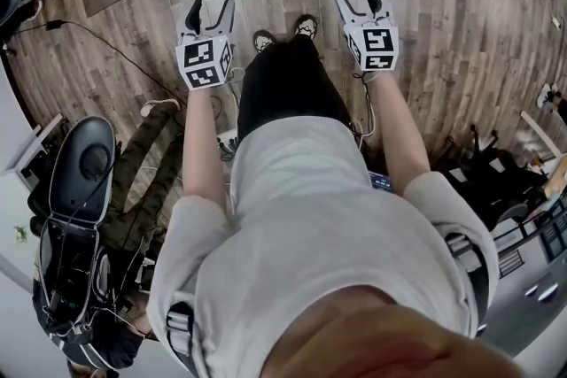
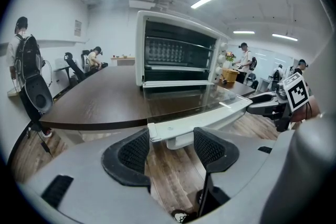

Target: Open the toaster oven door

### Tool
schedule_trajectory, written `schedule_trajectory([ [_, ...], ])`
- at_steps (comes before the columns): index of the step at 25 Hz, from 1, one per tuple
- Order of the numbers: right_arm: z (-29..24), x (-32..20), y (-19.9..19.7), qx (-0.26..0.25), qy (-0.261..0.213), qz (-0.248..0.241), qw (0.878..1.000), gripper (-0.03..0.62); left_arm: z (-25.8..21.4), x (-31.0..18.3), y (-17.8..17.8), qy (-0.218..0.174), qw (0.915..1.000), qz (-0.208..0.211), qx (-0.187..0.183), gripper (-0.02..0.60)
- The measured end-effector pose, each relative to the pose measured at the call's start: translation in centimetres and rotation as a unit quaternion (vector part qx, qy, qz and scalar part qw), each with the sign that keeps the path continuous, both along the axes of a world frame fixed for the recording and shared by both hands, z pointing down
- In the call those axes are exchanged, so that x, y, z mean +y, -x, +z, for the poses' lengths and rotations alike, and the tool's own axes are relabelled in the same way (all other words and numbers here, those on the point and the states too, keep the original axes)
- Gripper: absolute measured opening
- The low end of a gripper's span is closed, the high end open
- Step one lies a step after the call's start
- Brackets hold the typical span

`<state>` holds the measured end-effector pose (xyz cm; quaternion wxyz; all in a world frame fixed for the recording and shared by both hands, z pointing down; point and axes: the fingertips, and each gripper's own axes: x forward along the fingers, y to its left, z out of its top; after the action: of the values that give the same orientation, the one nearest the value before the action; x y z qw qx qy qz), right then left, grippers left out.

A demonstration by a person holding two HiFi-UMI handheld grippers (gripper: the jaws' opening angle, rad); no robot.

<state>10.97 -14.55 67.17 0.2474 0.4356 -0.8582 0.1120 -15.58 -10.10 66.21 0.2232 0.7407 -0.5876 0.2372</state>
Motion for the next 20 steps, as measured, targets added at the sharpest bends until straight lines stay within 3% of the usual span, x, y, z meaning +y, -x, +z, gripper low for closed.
schedule_trajectory([
  [11, 1.5, 0.0, 0.0, 0.0, 0.011, -0.001, 1.0, 0.224, 1.4, 0.0, -0.1, 0.012, 0.9999, 0.0, -0.003, 0.273],
  [17, 2.6, -0.1, 0.3, 0.002, 0.02, 0.002, 1.0, 0.221, 2.2, -0.2, 0.2, 0.018, 0.9995, -0.014, 0.023, 0.275],
  [20, 3.3, -0.3, 0.3, 0.01, 0.025, 0.002, 1.0, 0.221, 2.8, -0.4, 0.3, 0.022, 0.9995, -0.015, 0.019, 0.275],
])
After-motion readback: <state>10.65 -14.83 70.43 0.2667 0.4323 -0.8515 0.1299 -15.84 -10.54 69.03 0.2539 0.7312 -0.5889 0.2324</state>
